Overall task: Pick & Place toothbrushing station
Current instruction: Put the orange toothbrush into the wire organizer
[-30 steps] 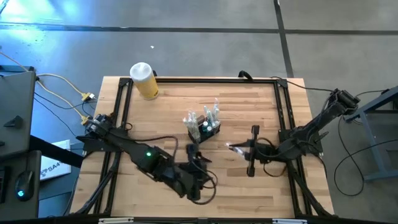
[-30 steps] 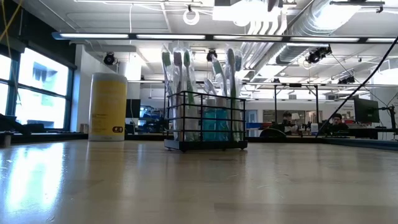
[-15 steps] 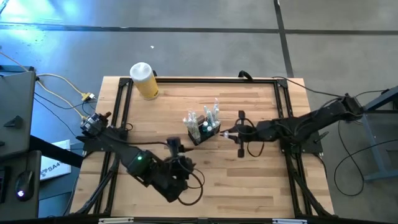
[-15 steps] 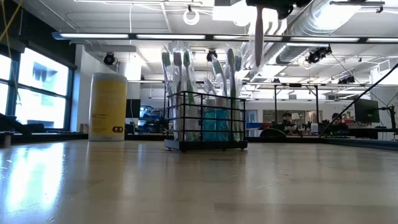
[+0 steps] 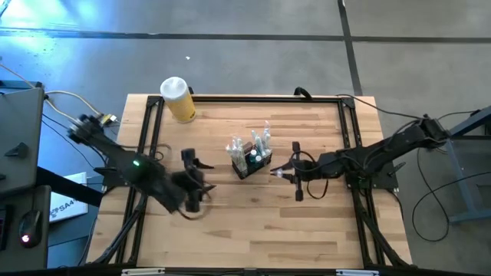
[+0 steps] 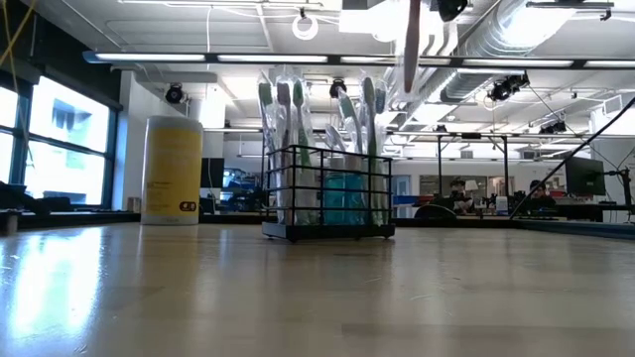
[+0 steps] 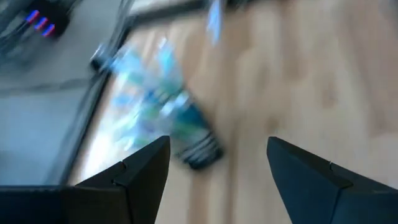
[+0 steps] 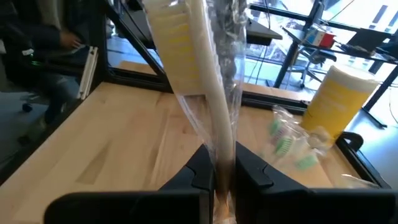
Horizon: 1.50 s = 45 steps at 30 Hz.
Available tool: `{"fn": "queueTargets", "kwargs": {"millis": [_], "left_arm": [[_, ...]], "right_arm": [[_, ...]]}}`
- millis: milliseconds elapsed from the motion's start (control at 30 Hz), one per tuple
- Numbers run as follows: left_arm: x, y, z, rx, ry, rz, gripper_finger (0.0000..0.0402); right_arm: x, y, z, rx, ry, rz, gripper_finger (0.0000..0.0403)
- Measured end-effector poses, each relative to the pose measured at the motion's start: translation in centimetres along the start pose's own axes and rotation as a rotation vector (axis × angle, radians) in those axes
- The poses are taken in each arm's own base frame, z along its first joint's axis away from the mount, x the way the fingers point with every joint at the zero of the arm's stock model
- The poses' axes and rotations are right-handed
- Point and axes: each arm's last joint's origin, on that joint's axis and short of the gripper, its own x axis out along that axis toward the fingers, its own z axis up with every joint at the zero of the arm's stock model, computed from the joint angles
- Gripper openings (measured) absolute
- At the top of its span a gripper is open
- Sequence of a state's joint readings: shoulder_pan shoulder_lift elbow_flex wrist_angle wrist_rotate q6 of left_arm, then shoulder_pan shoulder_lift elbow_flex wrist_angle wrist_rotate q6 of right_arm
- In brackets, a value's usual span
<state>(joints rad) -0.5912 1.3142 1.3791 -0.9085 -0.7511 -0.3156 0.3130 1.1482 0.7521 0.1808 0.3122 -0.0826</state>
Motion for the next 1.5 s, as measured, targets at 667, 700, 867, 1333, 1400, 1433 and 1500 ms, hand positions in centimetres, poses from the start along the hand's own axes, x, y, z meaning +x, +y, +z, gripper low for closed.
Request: {"fn": "queueTargets", "kwargs": {"millis": [667, 700, 867, 1333, 1400, 1433, 1500], "left_arm": [[4.9, 5.5, -14.3, -0.130, -0.454, -0.519, 0.0262], [5.0, 5.5, -14.4, -0.126, -0.449, -0.538, 0.0262], [5.6, 5.8, -15.1, -0.119, -0.422, -0.565, 0.0262], [7.0, 5.6, -17.7, -0.151, -0.367, -0.544, 0.0262], [7.1, 5.6, -17.7, -0.151, -0.367, -0.541, 0.0262], [7.1, 5.6, -17.6, -0.151, -0.369, -0.541, 0.0262], [7.0, 5.6, -17.6, -0.152, -0.373, -0.540, 0.0262]], "right_arm": [[0.8, -5.2, -4.2, -0.030, -0.113, -0.102, 0.0017], [0.7, -5.7, -4.7, -0.025, -0.119, -0.113, 0.0017], [0.4, -7.0, -5.9, 0.010, -0.159, -0.117, 0.0017], [2.9, -7.8, -8.6, 0.052, -0.092, -0.130, 0.0017], [3.2, -8.1, -9.0, 0.067, -0.086, -0.138, 0.0017], [3.3, -8.3, -9.2, 0.076, -0.078, -0.145, 0.0017], [3.7, -8.8, -9.7, 0.111, -0.062, -0.159, 0.0017]]}}
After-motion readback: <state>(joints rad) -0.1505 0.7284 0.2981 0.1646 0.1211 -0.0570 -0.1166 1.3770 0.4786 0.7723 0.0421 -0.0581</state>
